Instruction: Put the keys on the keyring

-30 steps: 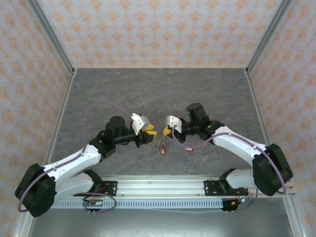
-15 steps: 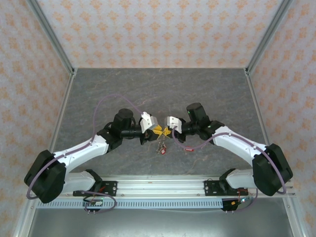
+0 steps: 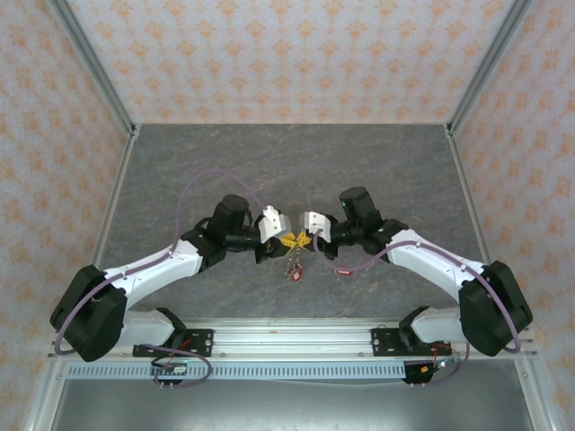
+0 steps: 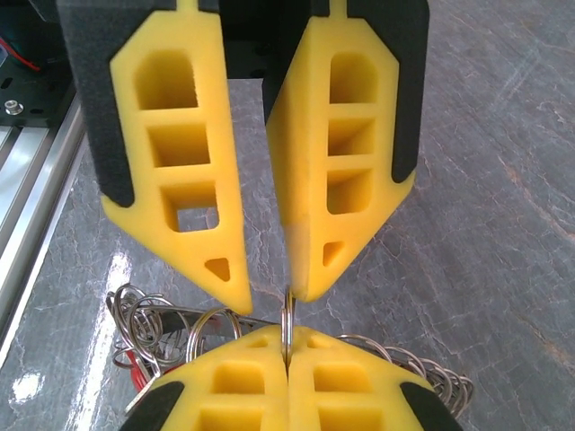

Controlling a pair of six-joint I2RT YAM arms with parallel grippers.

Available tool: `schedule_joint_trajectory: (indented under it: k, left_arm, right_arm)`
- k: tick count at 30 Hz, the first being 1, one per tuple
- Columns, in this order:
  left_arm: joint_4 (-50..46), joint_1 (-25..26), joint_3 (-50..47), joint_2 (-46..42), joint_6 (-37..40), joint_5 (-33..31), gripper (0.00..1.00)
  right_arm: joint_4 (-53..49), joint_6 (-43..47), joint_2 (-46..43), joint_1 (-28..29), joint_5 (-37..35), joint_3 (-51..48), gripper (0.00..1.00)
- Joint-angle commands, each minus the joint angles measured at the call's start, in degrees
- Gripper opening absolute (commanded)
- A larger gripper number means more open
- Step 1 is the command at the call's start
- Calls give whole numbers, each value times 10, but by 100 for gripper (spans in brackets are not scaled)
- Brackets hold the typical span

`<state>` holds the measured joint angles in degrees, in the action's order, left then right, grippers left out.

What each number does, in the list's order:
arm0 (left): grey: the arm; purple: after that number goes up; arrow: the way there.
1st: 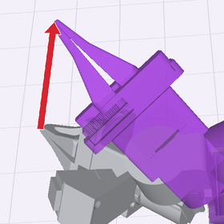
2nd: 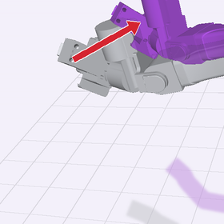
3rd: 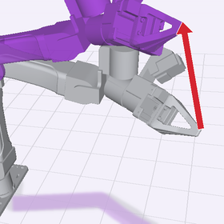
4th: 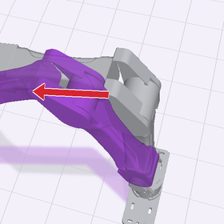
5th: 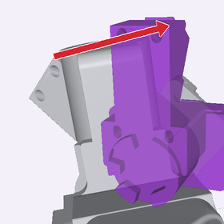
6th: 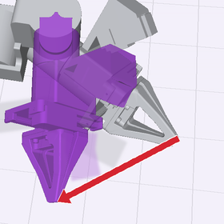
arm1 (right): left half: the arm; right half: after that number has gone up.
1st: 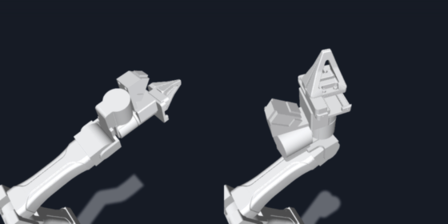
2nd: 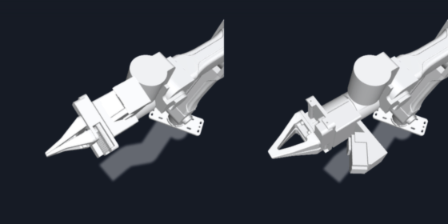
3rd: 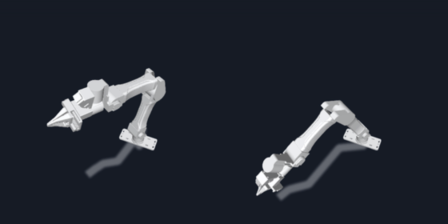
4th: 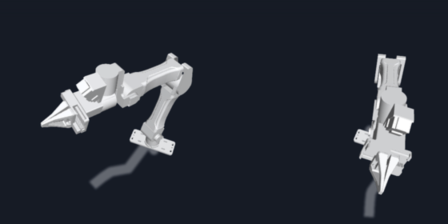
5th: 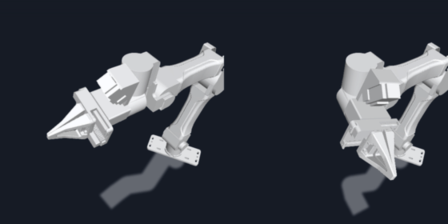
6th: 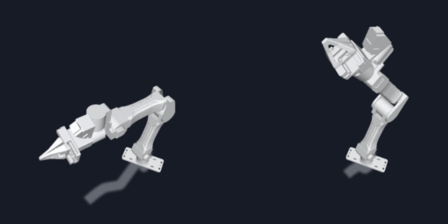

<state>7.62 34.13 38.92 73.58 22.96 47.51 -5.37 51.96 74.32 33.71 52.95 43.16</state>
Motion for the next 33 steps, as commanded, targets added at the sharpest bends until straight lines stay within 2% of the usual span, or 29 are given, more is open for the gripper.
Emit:
schedule_joint_trajectory:
  k: [1, 14, 17, 18, 19, 20, 24, 28, 33]
  left_arm:
    - [-22, 4, 19, 6, 25, -4, 17]
    - [-51, 4, 27, 10, 42, -6, 17]
    - [-51, 4, 29, 13, 42, -1, 14]
    - [-56, 4, 32, 15, 44, -2, 11]
    - [-66, 4, 35, 16, 49, -2, 5]
    - [-70, 4, 36, 18, 52, 0, 0]
    - [-43, 4, 23, 10, 39, -5, 0]
    - [-32, 4, 19, 6, 31, -9, 0]
    - [-28, 4, 19, 6, 26, -7, 0]
  right_arm:
    - [23, 10, -3, 4, 37, 13, 0]
    - [56, -23, -5, 5, 64, 12, 0]
    - [58, -34, -3, 4, 73, 13, 0]
    - [66, -41, -5, 5, 76, 11, 0]
    - [74, -50, -6, 5, 76, 8, 1]
    - [76, -53, -9, 4, 74, 7, 2]
    - [62, -42, -20, 5, 45, -4, 7]
    - [30, -15, -27, 5, 15, -15, 10]
    - [44, -23, -39, 4, 2, -31, 10]
